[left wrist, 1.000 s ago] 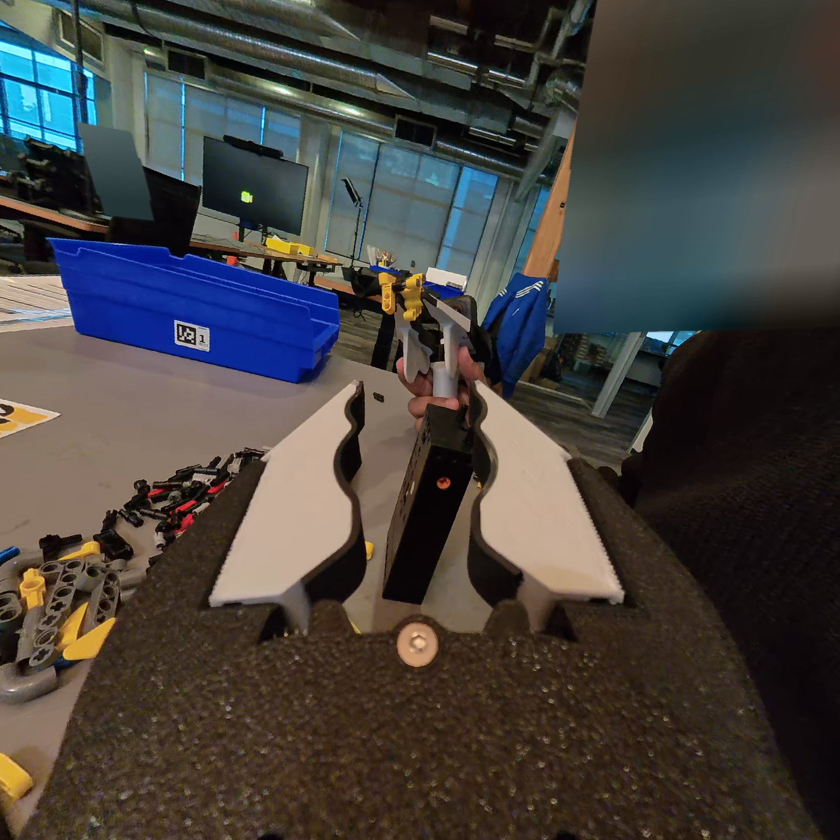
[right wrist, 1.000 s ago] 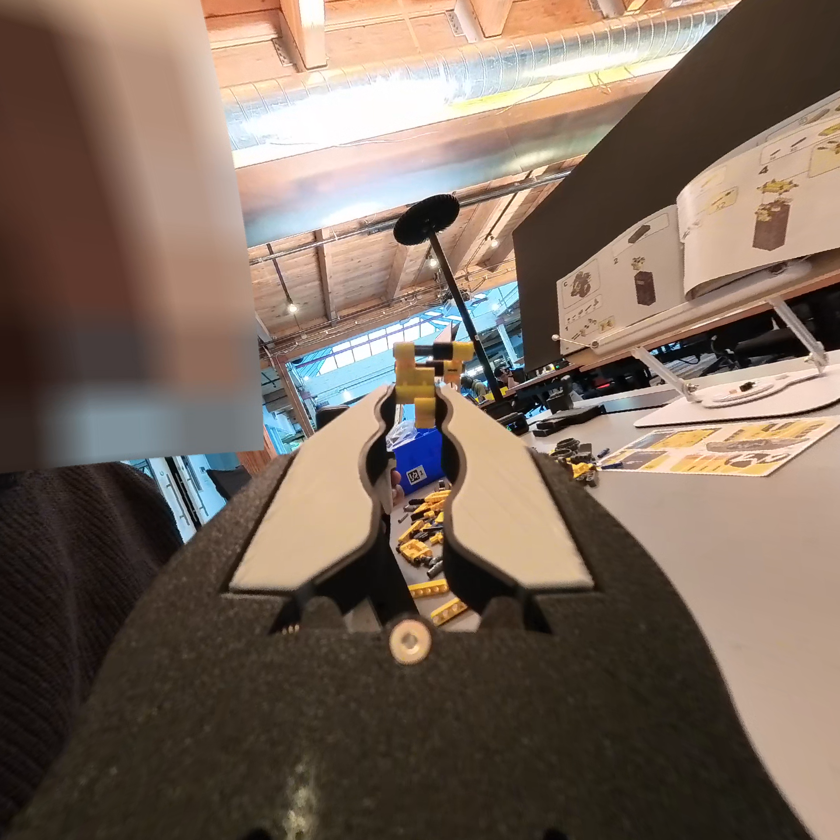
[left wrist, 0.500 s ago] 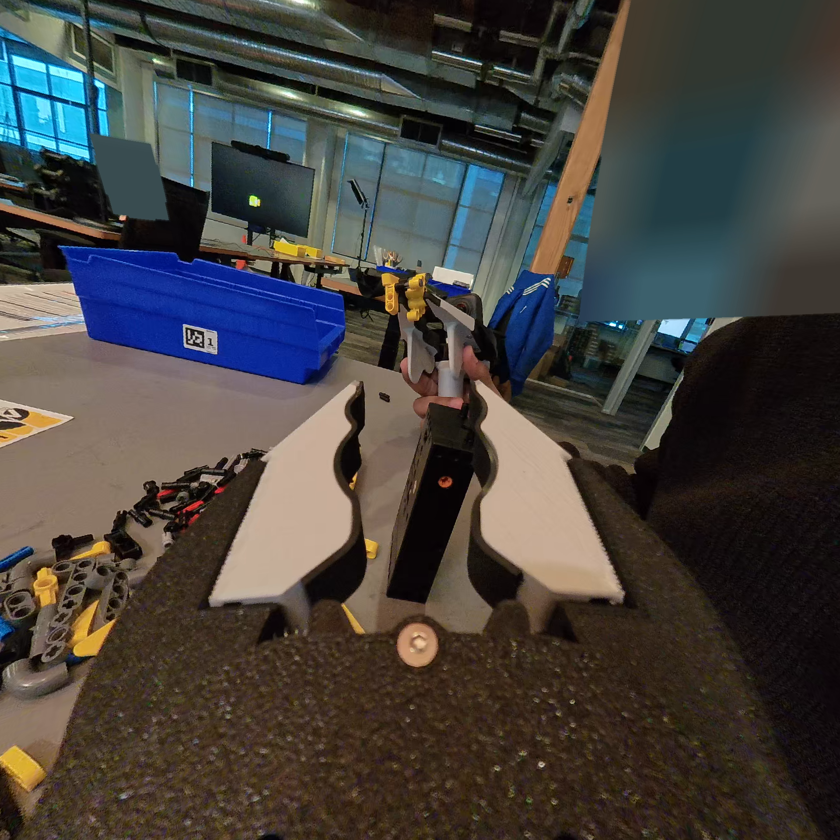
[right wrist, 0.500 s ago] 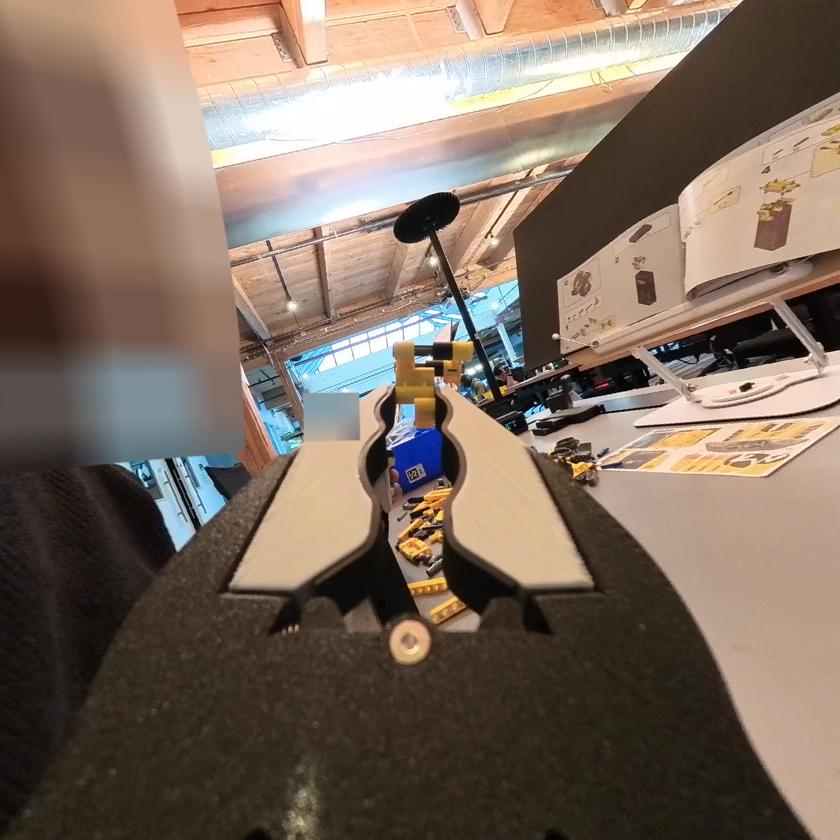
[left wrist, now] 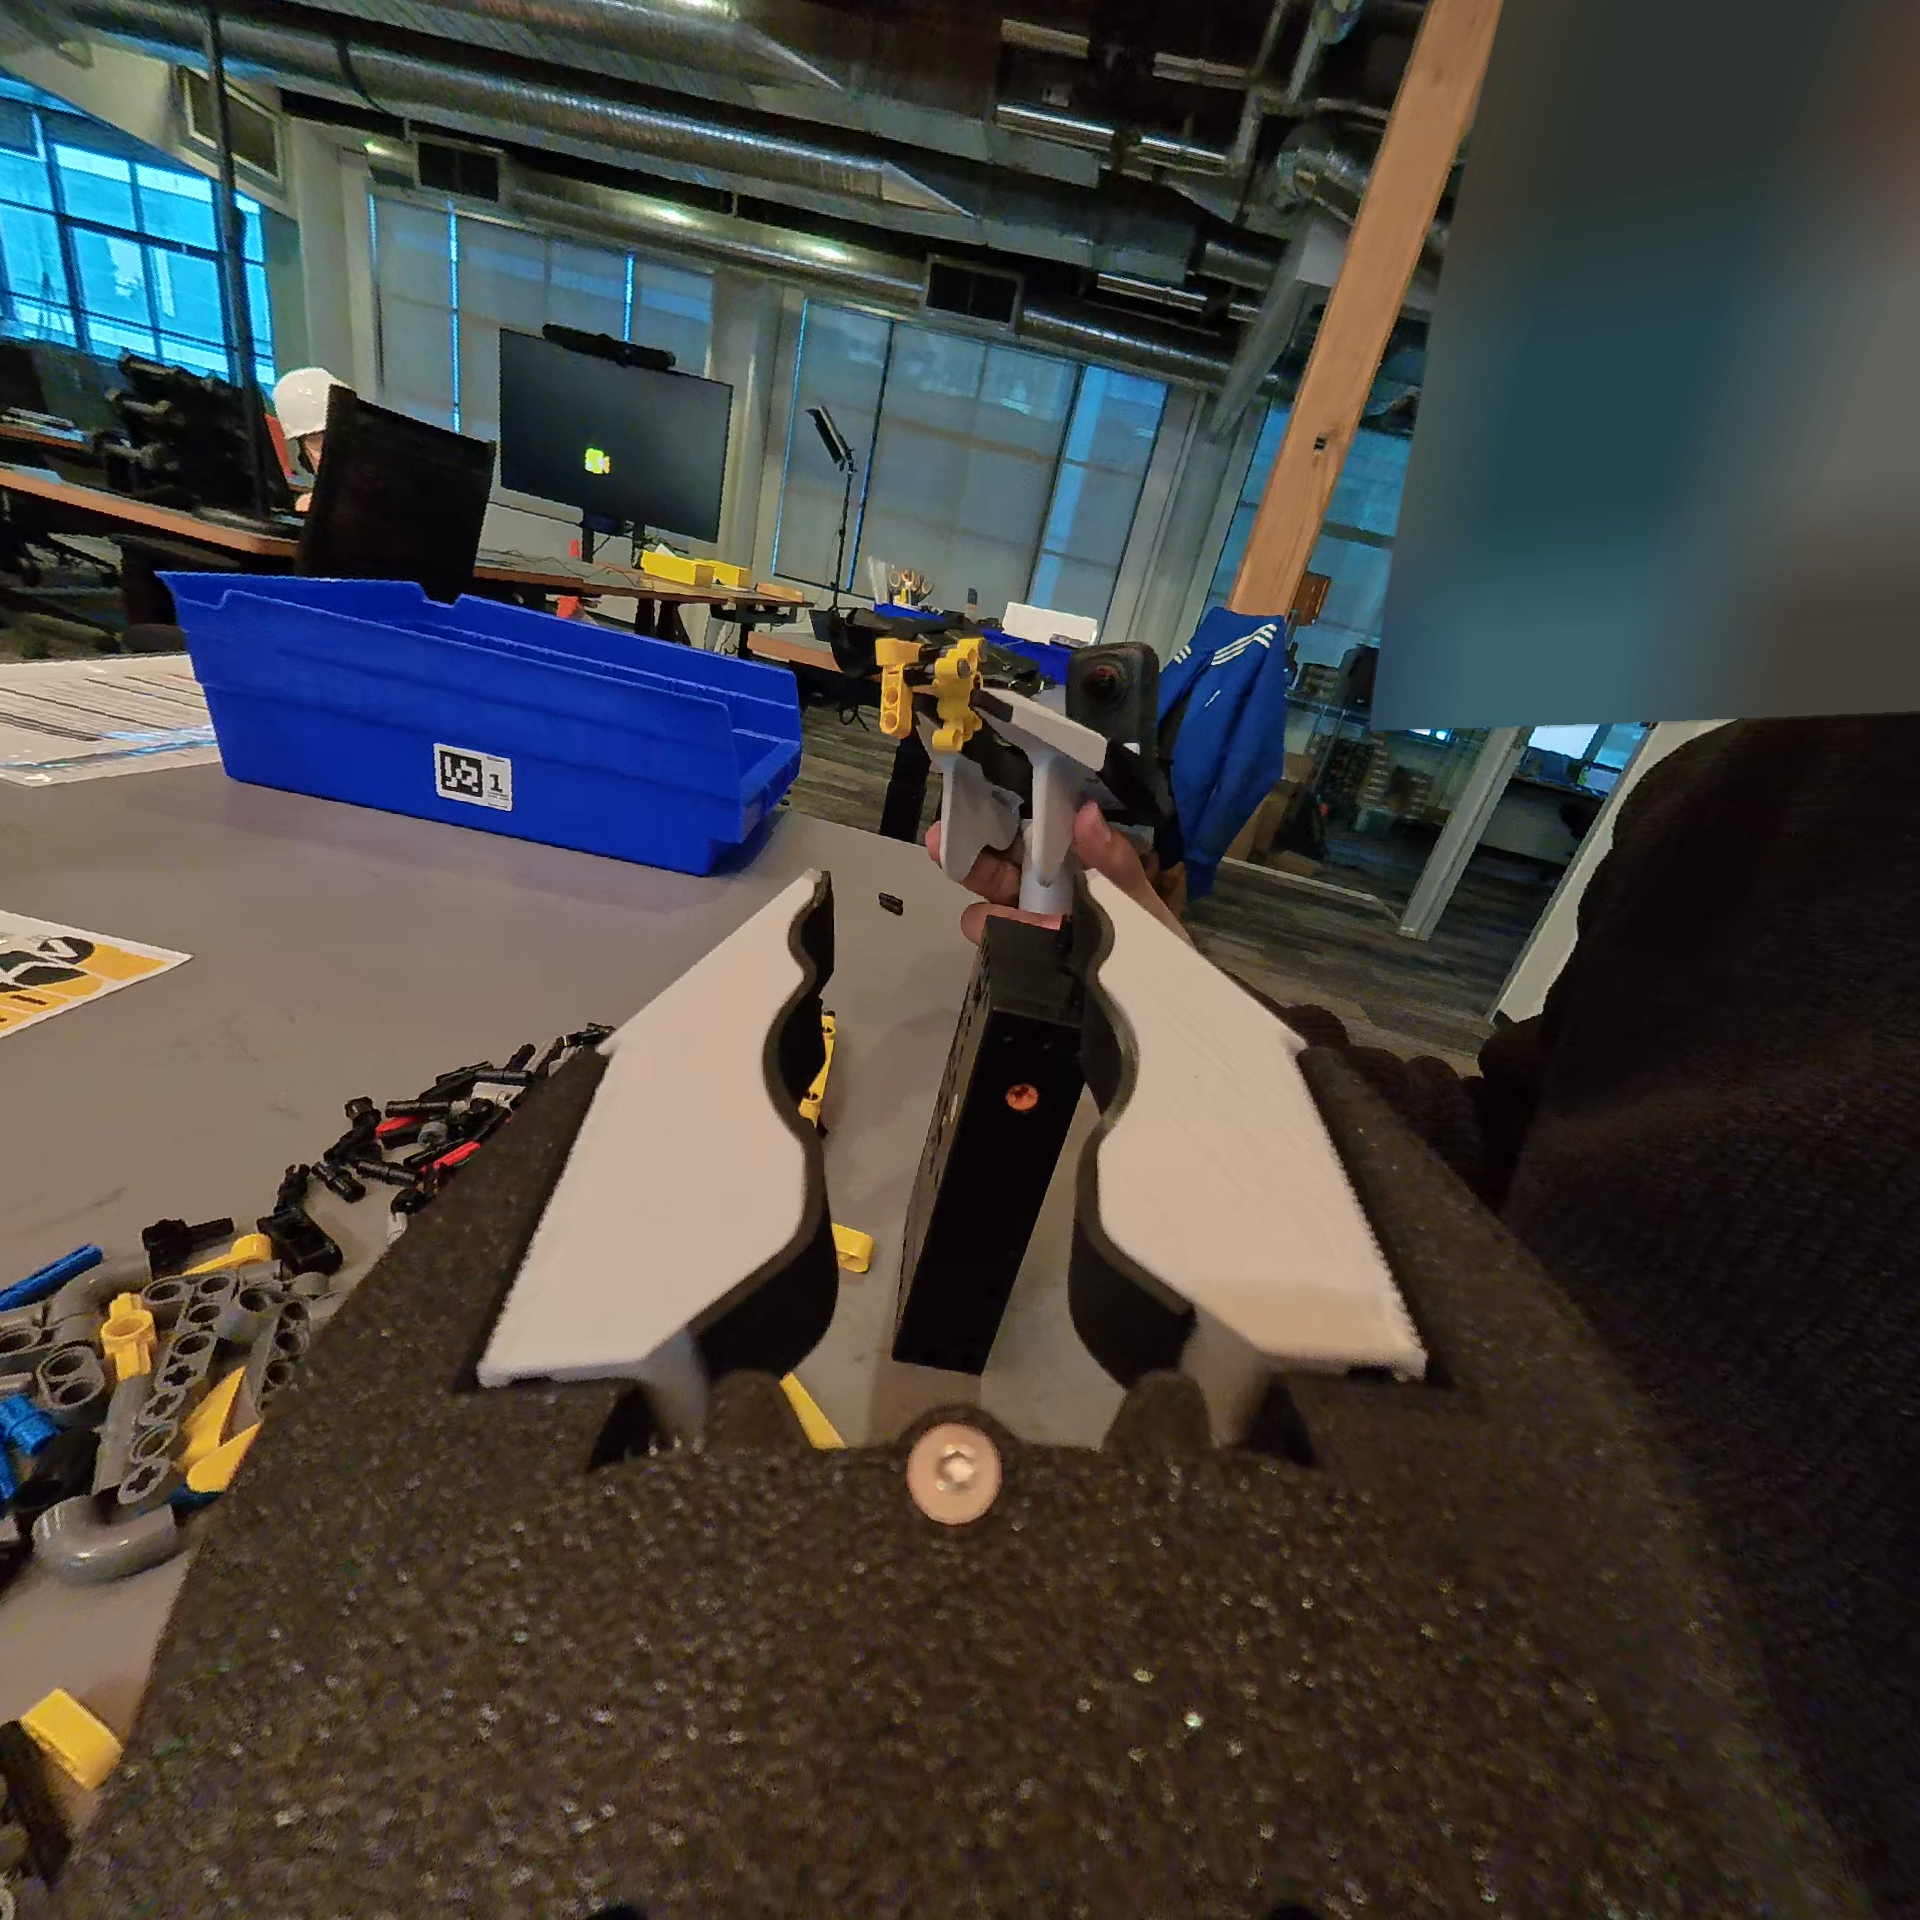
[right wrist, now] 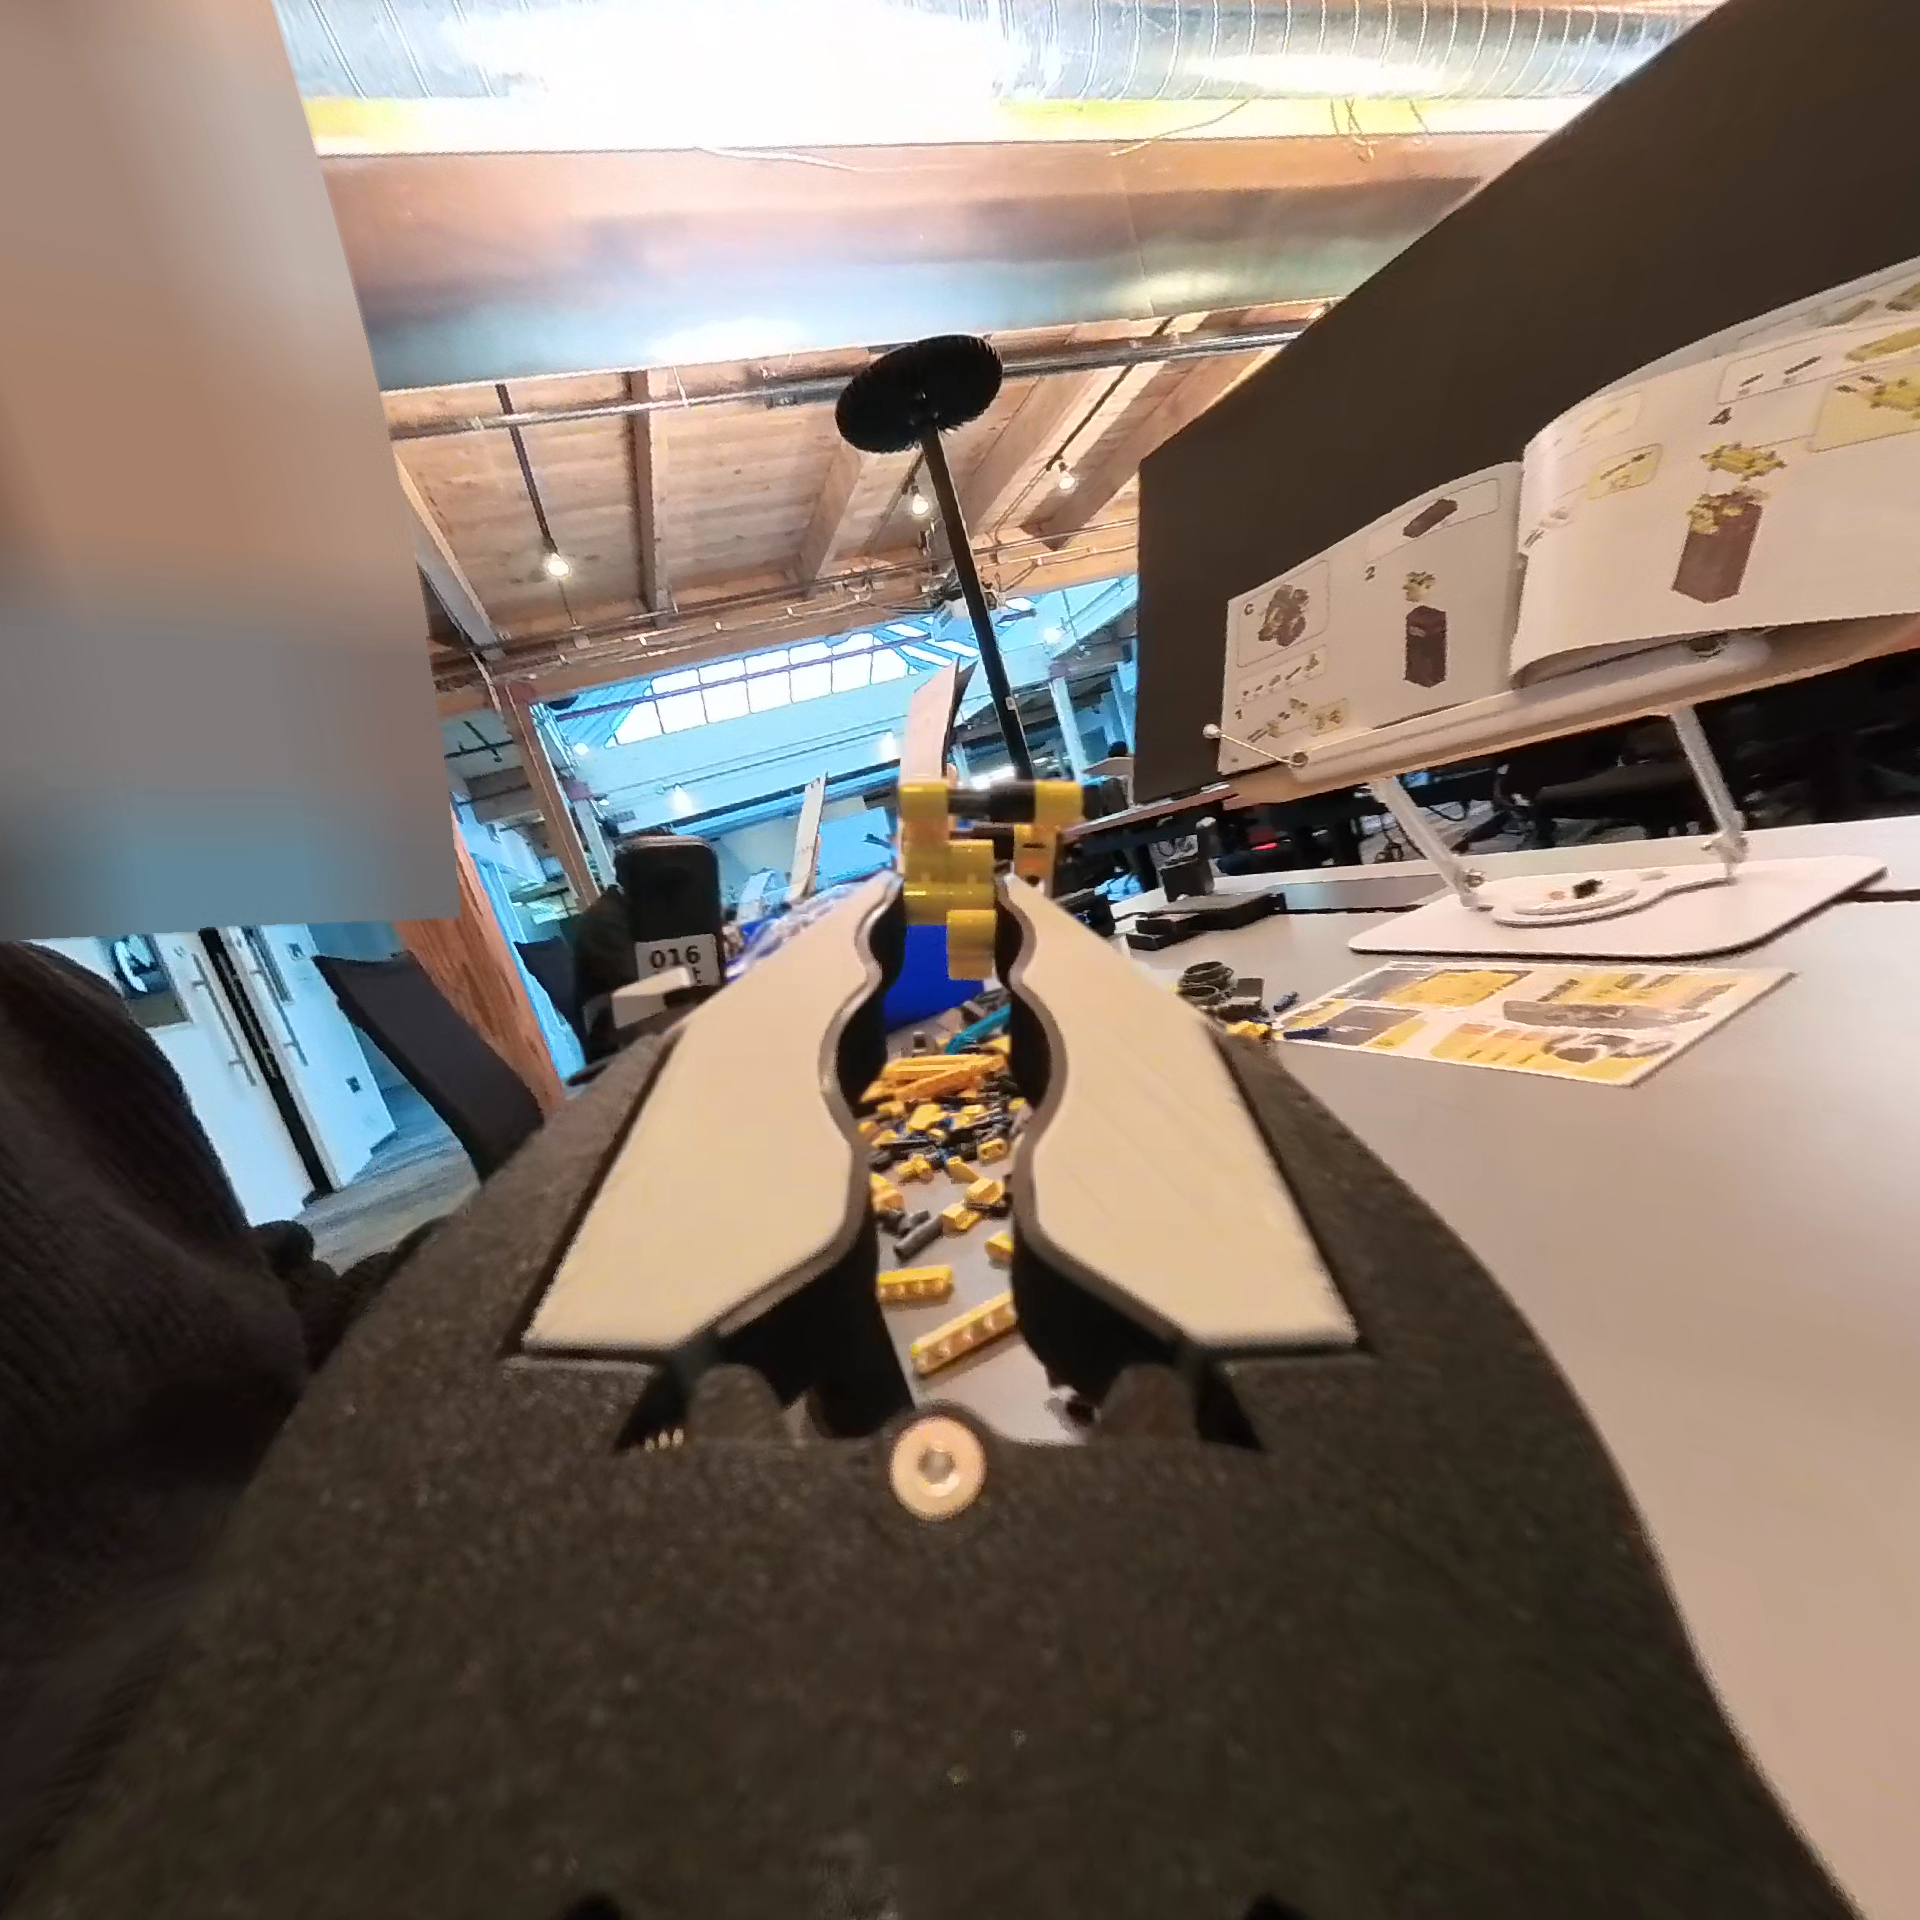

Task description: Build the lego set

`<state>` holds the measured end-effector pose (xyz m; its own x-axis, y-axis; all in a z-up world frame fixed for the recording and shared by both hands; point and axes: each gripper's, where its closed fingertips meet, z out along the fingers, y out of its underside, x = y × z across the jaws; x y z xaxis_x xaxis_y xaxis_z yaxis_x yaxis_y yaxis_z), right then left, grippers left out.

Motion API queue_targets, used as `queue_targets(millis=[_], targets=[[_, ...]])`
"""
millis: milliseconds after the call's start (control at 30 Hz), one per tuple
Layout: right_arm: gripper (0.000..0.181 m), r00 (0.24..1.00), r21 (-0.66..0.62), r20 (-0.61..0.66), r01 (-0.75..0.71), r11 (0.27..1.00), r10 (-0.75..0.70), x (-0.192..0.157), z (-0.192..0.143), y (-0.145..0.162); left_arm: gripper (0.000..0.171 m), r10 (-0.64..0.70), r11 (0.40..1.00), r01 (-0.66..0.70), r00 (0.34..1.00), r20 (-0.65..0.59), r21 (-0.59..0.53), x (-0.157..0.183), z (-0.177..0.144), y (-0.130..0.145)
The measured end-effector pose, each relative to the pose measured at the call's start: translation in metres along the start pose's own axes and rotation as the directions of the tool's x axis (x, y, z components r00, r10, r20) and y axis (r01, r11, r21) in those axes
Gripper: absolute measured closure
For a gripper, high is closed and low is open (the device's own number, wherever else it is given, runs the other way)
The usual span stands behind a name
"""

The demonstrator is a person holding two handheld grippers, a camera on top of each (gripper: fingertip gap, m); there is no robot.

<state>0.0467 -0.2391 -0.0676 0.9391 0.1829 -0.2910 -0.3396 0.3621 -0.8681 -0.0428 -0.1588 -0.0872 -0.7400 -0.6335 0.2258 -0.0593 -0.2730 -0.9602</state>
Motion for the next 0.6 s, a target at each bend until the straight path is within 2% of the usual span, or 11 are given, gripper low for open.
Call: queue_targets(millis=[267,600], targets=[[0.166,0.997,-0.014,-0.029,0.072,0.997,-0.072,-0.0003,0.0011,-0.0002,0.126,0.006,1.0,-0.006,1.0,0.004,-0.005,-0.0002,0.0006,0.0009],[0.165,0.999,0.006,-0.018,0.048,0.999,-0.048,-0.0012,0.0048,-0.0051,0.126,0.007,1.0,-0.007,1.0,0.005,-0.008,-0.0002,0.001,0.0015]])
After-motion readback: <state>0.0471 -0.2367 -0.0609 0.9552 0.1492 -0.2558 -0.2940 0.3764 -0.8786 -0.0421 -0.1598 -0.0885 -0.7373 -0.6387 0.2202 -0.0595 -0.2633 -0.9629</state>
